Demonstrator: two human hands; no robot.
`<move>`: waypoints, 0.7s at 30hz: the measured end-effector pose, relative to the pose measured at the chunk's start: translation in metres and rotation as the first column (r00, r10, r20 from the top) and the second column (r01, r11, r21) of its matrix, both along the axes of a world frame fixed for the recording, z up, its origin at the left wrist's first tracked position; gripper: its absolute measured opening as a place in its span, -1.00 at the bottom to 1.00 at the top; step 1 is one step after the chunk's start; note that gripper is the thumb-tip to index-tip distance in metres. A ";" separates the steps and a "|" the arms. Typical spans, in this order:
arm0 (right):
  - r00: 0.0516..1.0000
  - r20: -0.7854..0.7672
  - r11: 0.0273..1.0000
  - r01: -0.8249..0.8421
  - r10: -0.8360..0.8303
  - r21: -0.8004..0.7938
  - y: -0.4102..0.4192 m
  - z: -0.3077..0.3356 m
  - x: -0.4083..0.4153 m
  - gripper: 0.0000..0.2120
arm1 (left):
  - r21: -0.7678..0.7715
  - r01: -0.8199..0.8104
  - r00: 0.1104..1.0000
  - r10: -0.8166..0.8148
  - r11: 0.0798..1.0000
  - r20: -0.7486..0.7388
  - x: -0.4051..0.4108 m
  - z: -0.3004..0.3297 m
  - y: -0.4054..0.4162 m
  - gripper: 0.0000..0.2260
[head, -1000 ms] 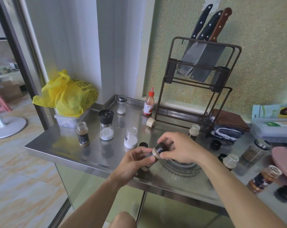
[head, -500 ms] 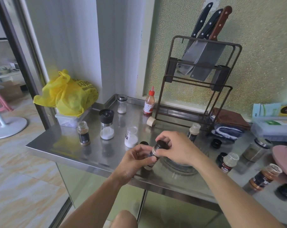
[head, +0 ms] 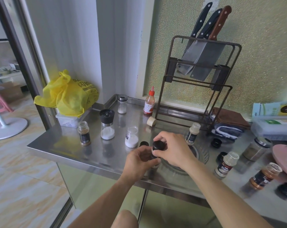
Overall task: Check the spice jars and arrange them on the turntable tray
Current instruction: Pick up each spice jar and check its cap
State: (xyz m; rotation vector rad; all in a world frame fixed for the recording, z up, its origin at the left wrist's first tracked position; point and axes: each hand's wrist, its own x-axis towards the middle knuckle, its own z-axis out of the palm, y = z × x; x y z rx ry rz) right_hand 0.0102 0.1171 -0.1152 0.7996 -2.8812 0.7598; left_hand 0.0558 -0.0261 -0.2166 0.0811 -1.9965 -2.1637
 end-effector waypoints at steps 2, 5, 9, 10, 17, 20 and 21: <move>1.000 -0.028 1.000 0.005 -0.004 0.029 -0.001 -0.001 0.002 -0.62 | -0.047 -0.014 1.000 0.014 0.999 -0.004 0.002 0.001 0.001 -0.74; 1.000 -0.025 0.998 0.003 -0.001 0.065 -0.001 -0.002 0.007 -0.62 | -0.178 -0.037 0.999 0.033 0.983 -0.022 0.009 0.001 0.003 -0.72; 0.991 0.133 0.997 -0.005 -0.006 0.083 0.002 0.008 0.008 -0.36 | -0.338 -0.138 0.990 0.121 0.931 -0.070 0.025 0.001 0.001 -0.60; 0.982 0.189 1.000 0.004 -0.009 0.030 0.002 0.015 0.006 -0.34 | -0.374 -0.220 0.975 0.190 0.901 -0.118 0.029 0.001 -0.004 -0.62; 0.945 0.321 0.981 -0.003 -0.060 0.192 -0.046 0.052 -0.031 -0.58 | -0.442 -0.778 0.601 0.734 0.446 -0.317 0.035 0.019 -0.075 -0.79; 0.913 0.388 0.906 -0.055 -0.124 0.420 -0.075 0.048 -0.044 -0.62 | -0.470 -0.817 0.490 0.833 0.335 -0.257 0.027 0.026 -0.103 -0.61; 0.903 0.403 0.872 -0.076 -0.145 0.484 -0.082 0.044 -0.048 -0.59 | -0.488 -0.819 0.467 0.845 0.301 -0.261 0.024 0.028 -0.110 -0.55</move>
